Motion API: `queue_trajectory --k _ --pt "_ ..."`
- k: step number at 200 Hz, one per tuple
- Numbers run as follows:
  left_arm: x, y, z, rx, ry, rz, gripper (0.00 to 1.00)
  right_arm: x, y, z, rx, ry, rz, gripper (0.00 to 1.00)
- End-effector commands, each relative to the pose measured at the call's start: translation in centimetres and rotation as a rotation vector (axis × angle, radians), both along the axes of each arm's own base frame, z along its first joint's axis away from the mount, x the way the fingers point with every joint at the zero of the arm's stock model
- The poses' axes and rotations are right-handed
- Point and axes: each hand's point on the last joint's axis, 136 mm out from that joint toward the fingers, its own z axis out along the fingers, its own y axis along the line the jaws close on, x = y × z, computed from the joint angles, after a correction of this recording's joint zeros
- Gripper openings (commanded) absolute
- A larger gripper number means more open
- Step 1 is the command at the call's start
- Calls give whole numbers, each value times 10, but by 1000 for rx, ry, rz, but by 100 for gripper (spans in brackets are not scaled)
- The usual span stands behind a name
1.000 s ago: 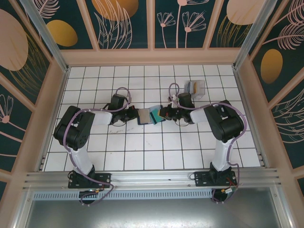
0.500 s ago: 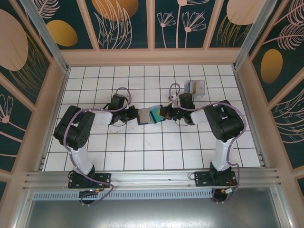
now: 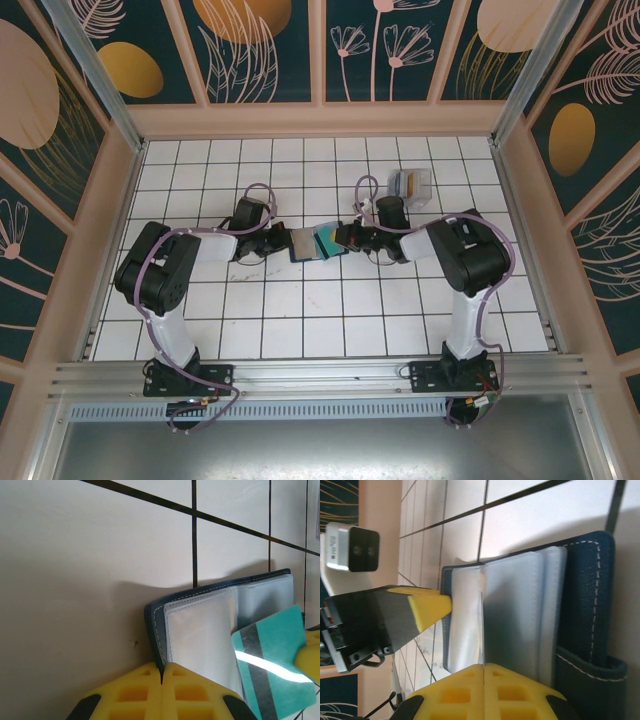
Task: Put the credit cards into the card holder
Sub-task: Insert the credit card into the card slot.
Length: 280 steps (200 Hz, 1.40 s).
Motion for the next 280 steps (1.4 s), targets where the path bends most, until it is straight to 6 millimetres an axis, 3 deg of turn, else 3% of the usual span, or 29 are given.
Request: queue_trajectory --k 1,55,175,280 --pt "-10 6 -14 47 59 2 0 4 3 -6 -45 -15 5 0" --pt "-9 5 -14 48 61 -2 0 5 8 -8 -56 -13 15 0" --pt "-11 5 -15 47 66 0 0 13 -2 -6 -71 -20 -80 0" --pt "-12 5 -15 40 67 2 0 4 8 -11 -65 0 -46 0"
